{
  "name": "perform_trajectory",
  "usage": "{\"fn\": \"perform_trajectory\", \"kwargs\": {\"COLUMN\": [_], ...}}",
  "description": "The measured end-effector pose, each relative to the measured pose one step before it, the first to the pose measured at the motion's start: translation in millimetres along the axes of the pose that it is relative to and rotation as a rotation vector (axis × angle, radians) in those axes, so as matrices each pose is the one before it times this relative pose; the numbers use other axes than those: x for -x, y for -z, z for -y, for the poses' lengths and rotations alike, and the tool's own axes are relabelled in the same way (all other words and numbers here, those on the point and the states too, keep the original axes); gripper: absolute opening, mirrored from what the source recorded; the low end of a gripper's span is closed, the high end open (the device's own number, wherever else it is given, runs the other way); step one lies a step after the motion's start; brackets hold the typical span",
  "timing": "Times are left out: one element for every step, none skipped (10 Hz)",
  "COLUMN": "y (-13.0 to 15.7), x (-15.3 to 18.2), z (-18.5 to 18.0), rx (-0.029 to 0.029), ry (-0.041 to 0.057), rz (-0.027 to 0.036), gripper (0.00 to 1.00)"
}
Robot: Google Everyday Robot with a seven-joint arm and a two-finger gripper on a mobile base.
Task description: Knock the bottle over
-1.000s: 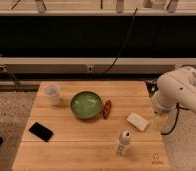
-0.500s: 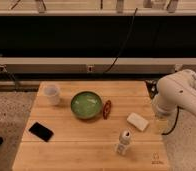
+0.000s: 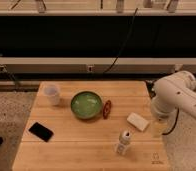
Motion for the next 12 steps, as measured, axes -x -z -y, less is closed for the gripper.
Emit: {"fn": "perform_trajectory", "kwargs": {"y": [-0.33,-1.27,-1.23,-0.44,-0.59,0.29,0.12,-1.77,-1.23,-0.89,-0.37,-0.22], "x": [3.78,11.05,8.43,4.22,3.65,6.25,12.48,10.81,6.83,2.3,2.9,8.61], "z": [-3.5,-5.28,-5.07,-4.38,-5.33,-3.26,-0.82,-4.87,-4.55,-2.1,-0.16,0.37], "rx": [0.0089,0.01173,0.00971,0.00468,0.00548,0.00395,0.0023,0.00792,0.00702,0.00301,0.00129,0.0023], "ry": [0.00607,0.01522,0.01129,0.00885,0.01048,0.00679,0.01206,0.0084,0.00957,0.00721,0.00534,0.00836], "rz": [0.00006,-0.00021,-0.00021,-0.00251,-0.00293,-0.00388,-0.0022,-0.00389,-0.00161,-0.00187,-0.00153,-0.00083], "gripper": [0.8,0.8,0.8,0.8,0.8,0.78,0.75,0.78,0.8,0.76,0.69,0.6]}}
